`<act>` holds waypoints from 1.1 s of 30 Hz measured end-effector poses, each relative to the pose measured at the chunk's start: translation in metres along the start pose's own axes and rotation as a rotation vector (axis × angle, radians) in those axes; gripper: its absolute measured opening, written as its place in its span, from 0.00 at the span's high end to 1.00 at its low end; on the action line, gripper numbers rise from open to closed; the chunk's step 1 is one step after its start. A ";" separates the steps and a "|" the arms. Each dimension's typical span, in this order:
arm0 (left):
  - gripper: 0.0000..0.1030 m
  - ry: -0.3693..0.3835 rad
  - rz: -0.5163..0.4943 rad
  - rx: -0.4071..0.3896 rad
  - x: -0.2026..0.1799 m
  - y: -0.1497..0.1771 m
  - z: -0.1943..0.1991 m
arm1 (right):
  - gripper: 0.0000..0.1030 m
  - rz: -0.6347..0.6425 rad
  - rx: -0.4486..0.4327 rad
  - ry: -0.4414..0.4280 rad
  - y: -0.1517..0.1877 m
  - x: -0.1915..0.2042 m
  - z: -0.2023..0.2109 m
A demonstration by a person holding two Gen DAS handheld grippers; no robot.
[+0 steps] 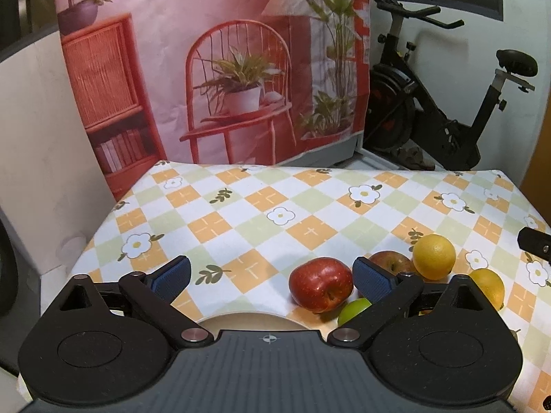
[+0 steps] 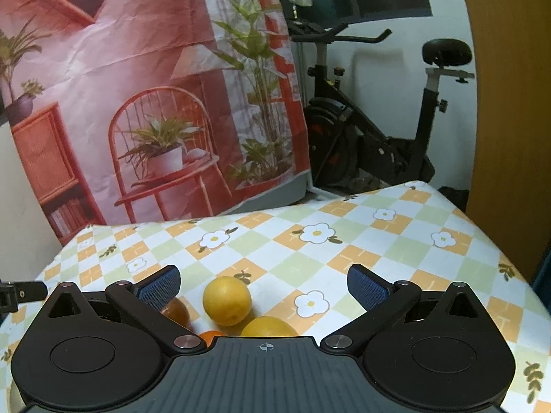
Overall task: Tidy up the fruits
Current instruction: 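Move both tools forward toward the fruit cluster beside the beige plate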
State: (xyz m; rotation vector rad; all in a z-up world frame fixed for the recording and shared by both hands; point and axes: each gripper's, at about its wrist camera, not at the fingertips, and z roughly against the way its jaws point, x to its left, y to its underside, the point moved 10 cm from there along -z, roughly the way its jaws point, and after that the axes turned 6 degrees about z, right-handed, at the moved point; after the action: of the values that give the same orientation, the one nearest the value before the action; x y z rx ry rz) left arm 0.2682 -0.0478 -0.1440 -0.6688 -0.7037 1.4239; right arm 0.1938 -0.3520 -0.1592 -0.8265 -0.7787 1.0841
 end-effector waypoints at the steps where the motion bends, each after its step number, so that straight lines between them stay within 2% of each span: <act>1: 0.08 0.003 0.000 0.005 -0.001 0.000 -0.003 | 0.00 -0.007 0.001 -0.008 0.001 -0.002 -0.002; 5: 0.17 0.022 -0.006 0.035 -0.005 0.003 -0.015 | 0.00 0.015 0.041 0.003 0.007 -0.010 -0.013; 9: 0.22 0.052 -0.028 0.028 -0.012 0.007 -0.019 | 0.00 0.040 0.068 0.004 0.013 -0.012 -0.018; 13: 0.33 0.096 -0.038 0.020 -0.020 0.012 -0.023 | 0.00 0.053 0.094 -0.021 0.020 -0.008 -0.019; 19: 0.33 0.136 0.031 0.057 -0.019 0.023 -0.026 | 0.00 0.070 0.126 -0.059 0.033 -0.005 -0.018; 22: 0.33 0.175 0.082 0.102 -0.016 0.031 -0.029 | 0.00 0.105 0.149 -0.063 0.039 -0.003 -0.018; 25: 0.33 0.197 0.114 0.108 -0.014 0.038 -0.029 | 0.02 0.173 0.156 -0.060 0.046 0.005 -0.016; 29: 0.33 0.195 0.106 0.126 -0.014 0.051 -0.029 | 0.02 0.256 0.159 -0.094 0.058 0.023 -0.011; 33: 0.33 0.202 0.097 0.141 -0.015 0.056 -0.029 | 0.07 0.271 0.190 -0.151 0.070 0.037 -0.010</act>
State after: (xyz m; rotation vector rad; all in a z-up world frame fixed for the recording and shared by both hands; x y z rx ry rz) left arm 0.2547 -0.0607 -0.2068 -0.7314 -0.4133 1.4561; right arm 0.1825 -0.3019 -0.2195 -0.7063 -0.6887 1.4521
